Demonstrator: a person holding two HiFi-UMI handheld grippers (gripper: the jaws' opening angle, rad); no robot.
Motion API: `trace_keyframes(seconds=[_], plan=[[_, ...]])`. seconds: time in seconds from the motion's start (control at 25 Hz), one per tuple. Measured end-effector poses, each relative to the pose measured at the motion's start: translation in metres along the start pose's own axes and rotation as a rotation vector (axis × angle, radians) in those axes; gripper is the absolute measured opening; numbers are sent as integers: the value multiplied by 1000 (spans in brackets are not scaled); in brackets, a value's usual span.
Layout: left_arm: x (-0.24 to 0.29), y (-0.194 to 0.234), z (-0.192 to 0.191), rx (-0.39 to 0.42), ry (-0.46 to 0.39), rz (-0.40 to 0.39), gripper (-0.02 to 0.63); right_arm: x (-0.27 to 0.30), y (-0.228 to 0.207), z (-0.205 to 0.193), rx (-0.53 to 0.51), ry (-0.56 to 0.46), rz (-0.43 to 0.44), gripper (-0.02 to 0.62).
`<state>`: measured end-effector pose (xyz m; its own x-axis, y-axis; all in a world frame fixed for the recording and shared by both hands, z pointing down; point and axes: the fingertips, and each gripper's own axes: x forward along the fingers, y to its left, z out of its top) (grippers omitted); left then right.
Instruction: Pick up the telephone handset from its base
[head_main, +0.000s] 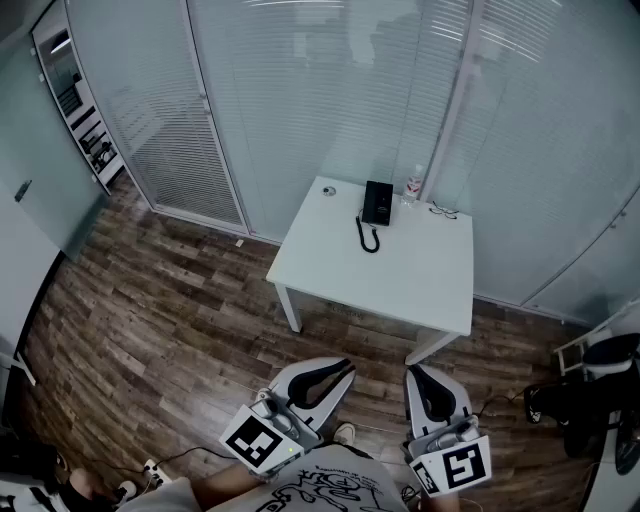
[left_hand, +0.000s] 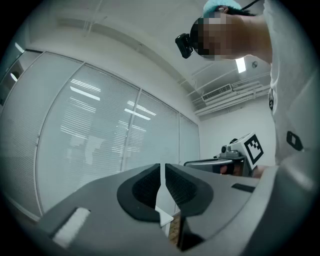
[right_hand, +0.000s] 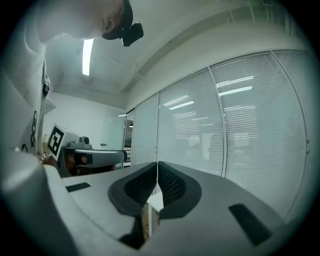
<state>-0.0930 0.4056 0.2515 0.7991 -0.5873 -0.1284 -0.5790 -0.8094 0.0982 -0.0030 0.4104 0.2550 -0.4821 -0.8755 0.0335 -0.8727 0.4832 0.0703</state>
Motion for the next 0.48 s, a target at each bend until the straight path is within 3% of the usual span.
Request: trace_keyframes(seconds=[0.48], plan=[[19, -5, -7, -10, 11, 1, 29, -5, -19, -2, -2, -5, 2, 6]])
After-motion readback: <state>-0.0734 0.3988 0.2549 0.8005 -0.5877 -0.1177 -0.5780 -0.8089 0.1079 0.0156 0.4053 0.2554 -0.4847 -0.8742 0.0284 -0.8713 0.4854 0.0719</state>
